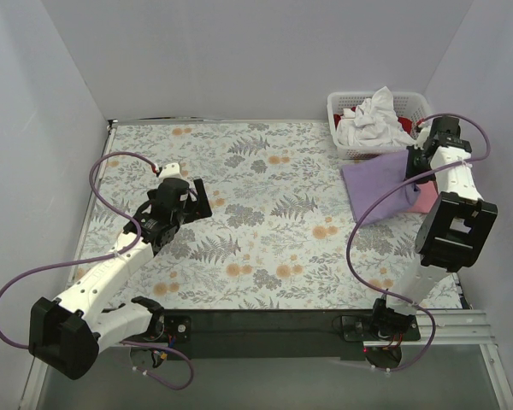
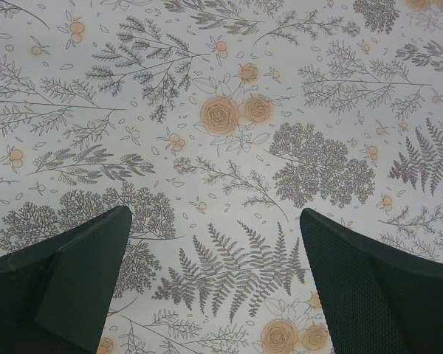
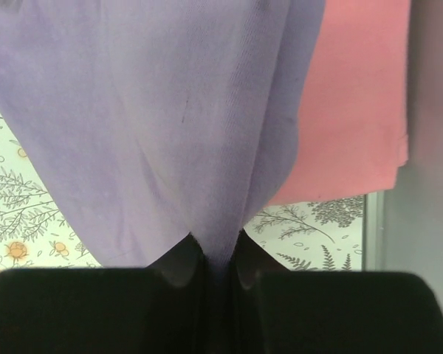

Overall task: Fold and stack the t-shirts
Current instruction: Neatly place the folded tshirt to the corner

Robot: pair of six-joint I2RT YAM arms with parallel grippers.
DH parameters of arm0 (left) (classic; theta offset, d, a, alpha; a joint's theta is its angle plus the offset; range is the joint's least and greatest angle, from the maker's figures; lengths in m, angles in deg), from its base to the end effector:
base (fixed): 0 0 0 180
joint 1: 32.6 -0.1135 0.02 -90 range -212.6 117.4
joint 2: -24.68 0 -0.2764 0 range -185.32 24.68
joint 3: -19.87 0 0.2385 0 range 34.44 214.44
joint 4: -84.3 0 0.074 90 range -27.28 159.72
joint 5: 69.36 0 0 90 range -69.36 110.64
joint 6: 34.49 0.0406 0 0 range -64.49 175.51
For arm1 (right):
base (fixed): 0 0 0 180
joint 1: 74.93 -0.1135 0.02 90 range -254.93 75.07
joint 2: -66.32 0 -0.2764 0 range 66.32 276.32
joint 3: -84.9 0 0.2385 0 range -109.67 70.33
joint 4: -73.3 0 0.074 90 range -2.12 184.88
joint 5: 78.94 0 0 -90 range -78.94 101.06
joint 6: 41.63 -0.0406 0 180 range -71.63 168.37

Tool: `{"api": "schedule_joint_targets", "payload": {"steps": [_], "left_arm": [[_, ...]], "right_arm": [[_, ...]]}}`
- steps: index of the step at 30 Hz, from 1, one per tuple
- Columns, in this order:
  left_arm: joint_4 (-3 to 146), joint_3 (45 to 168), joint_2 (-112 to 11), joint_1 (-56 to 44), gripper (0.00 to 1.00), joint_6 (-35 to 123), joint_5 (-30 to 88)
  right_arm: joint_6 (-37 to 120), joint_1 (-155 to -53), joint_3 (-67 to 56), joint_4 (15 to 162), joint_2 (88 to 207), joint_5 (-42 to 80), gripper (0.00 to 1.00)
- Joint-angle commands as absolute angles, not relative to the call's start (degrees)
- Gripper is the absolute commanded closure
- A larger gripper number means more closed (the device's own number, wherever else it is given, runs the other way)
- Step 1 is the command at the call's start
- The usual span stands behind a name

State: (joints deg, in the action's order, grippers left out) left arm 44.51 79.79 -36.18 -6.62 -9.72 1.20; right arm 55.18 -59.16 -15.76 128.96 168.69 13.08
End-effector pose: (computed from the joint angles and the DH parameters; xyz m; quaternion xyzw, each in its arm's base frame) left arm 0.1938 -0.0794 0.2777 -0.3672 0.8203 -0.1862 0.3971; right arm 0.3655 -0.1017 0.2799 0.0700 0.9570 -0.0384 0.2788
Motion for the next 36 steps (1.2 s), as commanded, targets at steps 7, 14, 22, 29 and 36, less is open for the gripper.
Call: {"api": "schedule_joint_targets", "payload": {"steps": [7, 14, 22, 29, 36], "left_arm": [[45.46, 79.18, -35.88, -6.76, 0.02, -9.27, 0.69], [45.55, 79.18, -36.49, -6.76, 0.02, -8.92, 0.86], [45.46, 79.27, -37.99, -6.76, 0.02, -8.74, 1.57], [45.29, 79.27, -39.30, -6.85, 0.02, -8.74, 1.74], [45.11, 79.53, -40.97, -6.76, 0.02, -8.65, 1.83]], "right_arm": [[57.78, -57.79, -21.87, 128.66, 170.29, 8.52, 0.99], [58.22, -55.95, -23.28, 128.40, 170.91, 5.70, 0.99], [58.13, -54.63, -18.19, 123.22, 169.86, 2.71, 0.99], [58.04, -52.96, -15.63, 119.35, 170.29, -0.01, 0.99], [58.04, -51.99, -13.17, 116.18, 171.17, -0.98, 0.99]]}}
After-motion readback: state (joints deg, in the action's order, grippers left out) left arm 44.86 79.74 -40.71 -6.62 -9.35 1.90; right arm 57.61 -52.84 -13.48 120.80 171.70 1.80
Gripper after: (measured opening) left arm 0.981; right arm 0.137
